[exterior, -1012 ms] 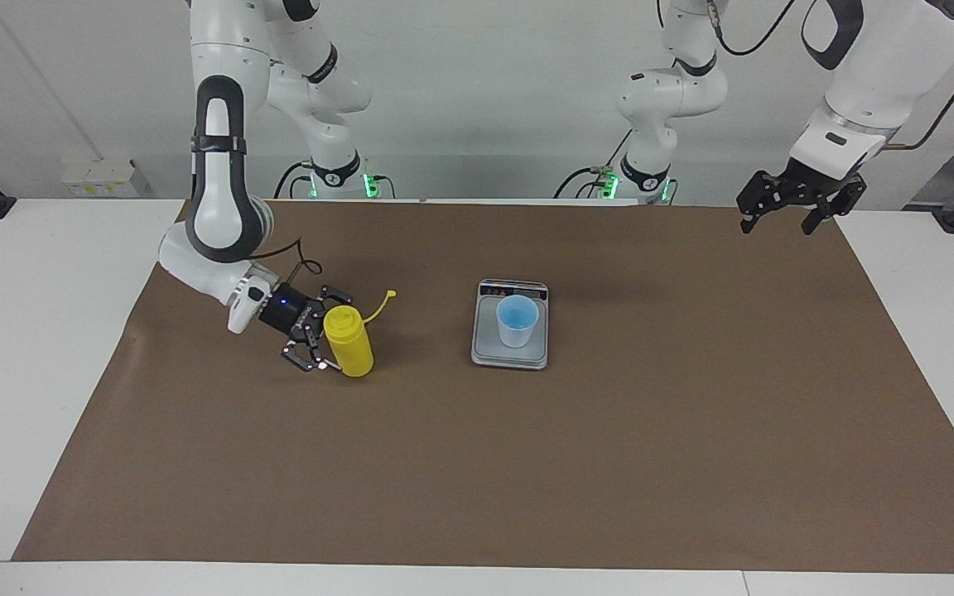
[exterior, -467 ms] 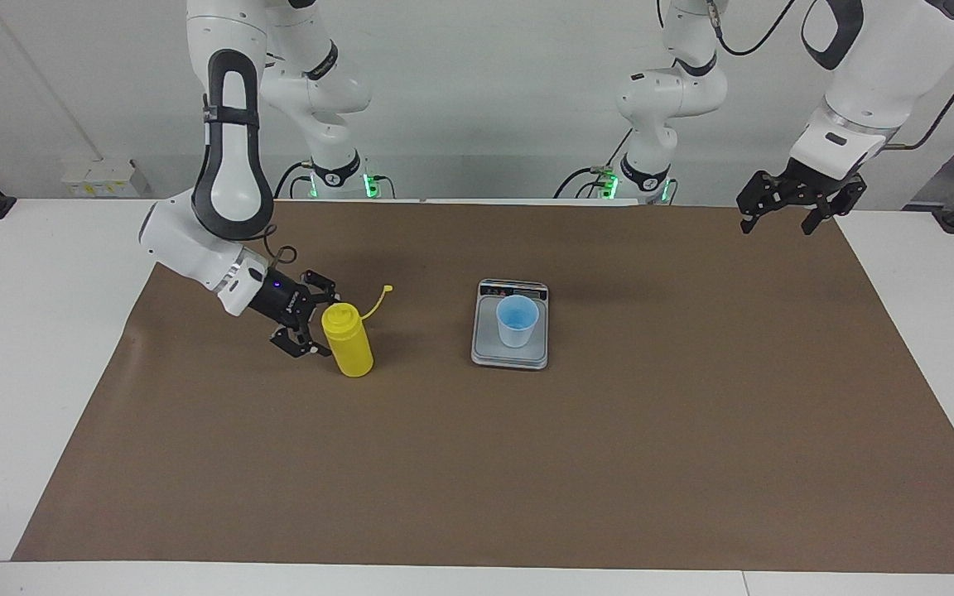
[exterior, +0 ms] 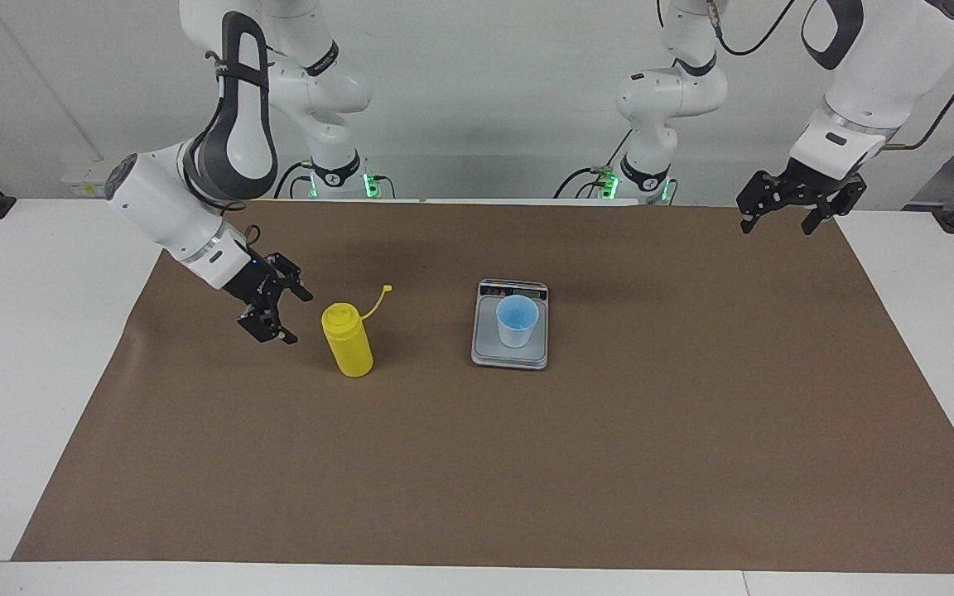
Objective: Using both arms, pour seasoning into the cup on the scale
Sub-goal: 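Open the right gripper and withdraw it from the bottle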
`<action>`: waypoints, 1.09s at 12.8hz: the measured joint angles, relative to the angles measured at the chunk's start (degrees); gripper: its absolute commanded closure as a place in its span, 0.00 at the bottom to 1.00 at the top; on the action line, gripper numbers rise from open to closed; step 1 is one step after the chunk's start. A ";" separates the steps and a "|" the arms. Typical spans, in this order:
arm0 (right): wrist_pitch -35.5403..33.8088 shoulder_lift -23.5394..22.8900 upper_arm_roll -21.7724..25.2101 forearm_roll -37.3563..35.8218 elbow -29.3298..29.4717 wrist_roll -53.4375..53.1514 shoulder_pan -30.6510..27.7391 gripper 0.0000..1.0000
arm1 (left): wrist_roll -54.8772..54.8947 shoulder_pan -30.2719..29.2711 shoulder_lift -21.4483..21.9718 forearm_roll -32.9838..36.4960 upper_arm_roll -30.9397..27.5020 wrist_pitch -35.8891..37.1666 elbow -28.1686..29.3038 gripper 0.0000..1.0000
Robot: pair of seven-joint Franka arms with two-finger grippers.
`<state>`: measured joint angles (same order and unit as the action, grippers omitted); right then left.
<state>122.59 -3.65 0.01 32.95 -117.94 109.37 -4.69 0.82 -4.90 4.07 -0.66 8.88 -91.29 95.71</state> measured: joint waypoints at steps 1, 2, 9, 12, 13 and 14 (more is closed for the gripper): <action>-0.02 0.14 -0.13 -1.65 1.42 -2.49 0.09 0.00 | 0.00 0.00 0.00 0.00 0.00 0.00 0.00 0.00; -0.06 0.21 -0.36 -3.17 2.85 -5.32 0.21 0.00 | 0.00 0.00 0.00 0.00 0.00 0.00 0.00 0.00; -5.00 0.93 -1.14 -15.61 12.62 -31.76 4.31 0.00 | 0.00 0.00 0.00 0.00 0.00 0.00 0.00 0.00; -8.35 1.57 -1.21 -19.04 16.93 -47.15 5.36 0.00 | 0.00 0.00 0.00 0.00 0.00 0.00 0.00 0.00; -9.04 1.77 -1.21 -19.37 17.92 -50.64 5.37 0.00 | 0.00 0.00 0.00 0.00 0.00 0.00 0.00 0.00; -10.15 1.91 -1.21 -20.25 18.84 -53.94 5.40 0.00 | 0.00 0.00 0.00 0.00 0.00 0.00 0.00 0.00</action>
<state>112.43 -1.74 -1.19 12.70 -99.10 55.43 0.71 0.82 -4.90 4.07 -0.66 8.88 -91.29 95.71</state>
